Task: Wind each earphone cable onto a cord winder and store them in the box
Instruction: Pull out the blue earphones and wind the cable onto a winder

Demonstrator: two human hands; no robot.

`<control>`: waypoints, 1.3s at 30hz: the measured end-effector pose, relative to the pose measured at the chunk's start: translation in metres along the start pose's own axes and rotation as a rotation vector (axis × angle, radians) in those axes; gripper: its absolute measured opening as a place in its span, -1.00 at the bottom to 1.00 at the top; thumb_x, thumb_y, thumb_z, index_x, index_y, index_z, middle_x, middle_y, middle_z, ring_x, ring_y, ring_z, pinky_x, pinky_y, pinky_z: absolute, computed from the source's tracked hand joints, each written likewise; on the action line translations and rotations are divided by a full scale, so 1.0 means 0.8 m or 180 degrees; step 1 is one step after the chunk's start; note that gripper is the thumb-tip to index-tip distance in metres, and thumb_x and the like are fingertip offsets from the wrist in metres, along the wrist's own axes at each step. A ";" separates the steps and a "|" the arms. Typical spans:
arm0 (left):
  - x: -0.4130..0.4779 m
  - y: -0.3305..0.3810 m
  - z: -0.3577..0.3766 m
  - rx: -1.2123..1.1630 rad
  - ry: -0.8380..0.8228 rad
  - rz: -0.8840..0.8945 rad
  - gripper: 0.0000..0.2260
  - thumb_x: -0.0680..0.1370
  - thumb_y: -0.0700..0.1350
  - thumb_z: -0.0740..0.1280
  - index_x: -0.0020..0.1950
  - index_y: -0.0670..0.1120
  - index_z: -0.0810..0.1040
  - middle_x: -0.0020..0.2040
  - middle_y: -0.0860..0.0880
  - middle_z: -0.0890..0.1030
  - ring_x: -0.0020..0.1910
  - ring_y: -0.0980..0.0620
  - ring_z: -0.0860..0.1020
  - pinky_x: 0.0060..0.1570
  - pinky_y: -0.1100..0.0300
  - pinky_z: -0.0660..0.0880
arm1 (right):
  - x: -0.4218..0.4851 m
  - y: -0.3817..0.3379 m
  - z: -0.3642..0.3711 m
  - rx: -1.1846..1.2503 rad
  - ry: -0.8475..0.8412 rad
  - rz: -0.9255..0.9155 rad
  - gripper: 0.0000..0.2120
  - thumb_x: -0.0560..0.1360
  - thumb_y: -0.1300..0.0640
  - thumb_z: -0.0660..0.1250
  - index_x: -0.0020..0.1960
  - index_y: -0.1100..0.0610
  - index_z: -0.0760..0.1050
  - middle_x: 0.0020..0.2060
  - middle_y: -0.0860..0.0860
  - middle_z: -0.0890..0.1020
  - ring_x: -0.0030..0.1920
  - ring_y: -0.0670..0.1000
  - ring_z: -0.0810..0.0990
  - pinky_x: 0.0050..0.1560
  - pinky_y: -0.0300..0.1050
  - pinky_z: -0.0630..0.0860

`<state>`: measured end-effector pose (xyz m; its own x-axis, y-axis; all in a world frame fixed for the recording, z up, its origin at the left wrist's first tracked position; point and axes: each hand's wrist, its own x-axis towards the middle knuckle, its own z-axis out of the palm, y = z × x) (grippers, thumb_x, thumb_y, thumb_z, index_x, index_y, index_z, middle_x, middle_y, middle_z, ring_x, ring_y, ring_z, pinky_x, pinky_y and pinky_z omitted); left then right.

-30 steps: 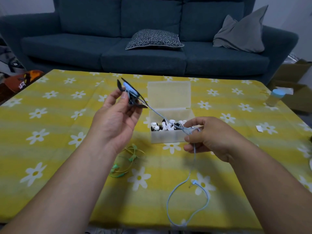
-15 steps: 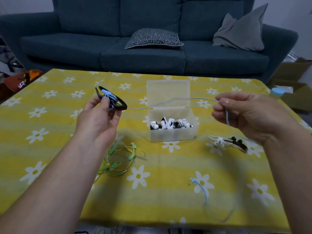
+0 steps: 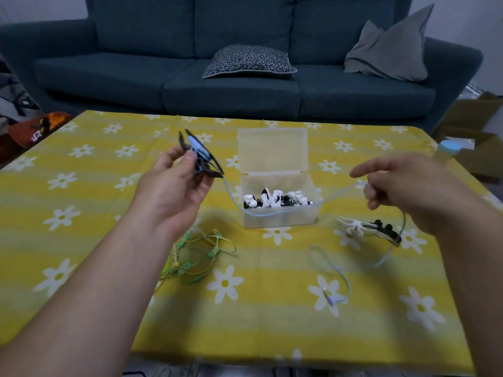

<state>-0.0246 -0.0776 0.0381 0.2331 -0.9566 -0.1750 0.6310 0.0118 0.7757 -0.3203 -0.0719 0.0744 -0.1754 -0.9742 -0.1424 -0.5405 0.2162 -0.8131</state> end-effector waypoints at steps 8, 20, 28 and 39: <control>-0.029 -0.019 0.027 0.0161 -0.1048 -0.0430 -0.86 0.62 -0.25 0.23 0.11 -0.09 0.51 -0.15 -0.09 0.63 -0.21 0.00 0.59 -0.15 0.21 0.61 | -0.027 -0.024 0.092 0.0368 -0.1237 -0.0756 -0.63 0.51 0.29 0.36 0.28 0.06 0.55 0.13 -0.03 0.67 0.15 -0.11 0.62 0.21 -0.20 0.49; -0.030 -0.023 0.023 0.0840 -0.1044 -0.0127 -0.88 0.63 -0.23 0.24 0.12 -0.08 0.52 -0.21 -0.07 0.63 -0.32 0.02 0.58 -0.21 0.22 0.58 | -0.045 -0.035 0.129 0.0312 -0.1507 -0.0776 -0.76 0.63 0.17 0.24 -0.09 0.17 0.65 -0.51 -0.03 0.43 -0.48 -0.03 0.41 -0.14 0.06 0.50; -0.035 -0.027 0.021 0.1743 -0.1120 0.0463 -0.82 0.61 -0.31 0.27 0.08 -0.05 0.53 -0.07 -0.20 0.62 -0.19 -0.04 0.62 -0.08 0.13 0.61 | -0.046 -0.040 0.117 0.0020 -0.1556 -0.0669 -0.68 0.64 0.08 0.23 -0.16 0.14 0.68 -0.55 -0.14 0.37 -0.44 -0.09 0.37 -0.27 -0.12 0.45; -0.031 -0.037 0.015 0.3123 -0.1331 0.0849 -0.77 0.55 -0.28 0.38 0.05 0.05 0.60 0.03 0.03 0.63 -0.20 -0.02 0.56 -0.20 0.20 0.54 | -0.046 -0.058 0.086 0.0903 -0.0936 -0.1182 -0.68 0.60 0.19 0.26 -0.29 0.16 0.64 -0.54 -0.09 0.36 -0.46 -0.07 0.29 -0.39 -0.19 0.29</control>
<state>-0.0581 -0.0581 0.0270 -0.1115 -0.9831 0.1454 -0.3082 0.1733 0.9354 -0.2322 -0.0507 0.0787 0.2441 -0.9676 0.0646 -0.2720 -0.1322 -0.9532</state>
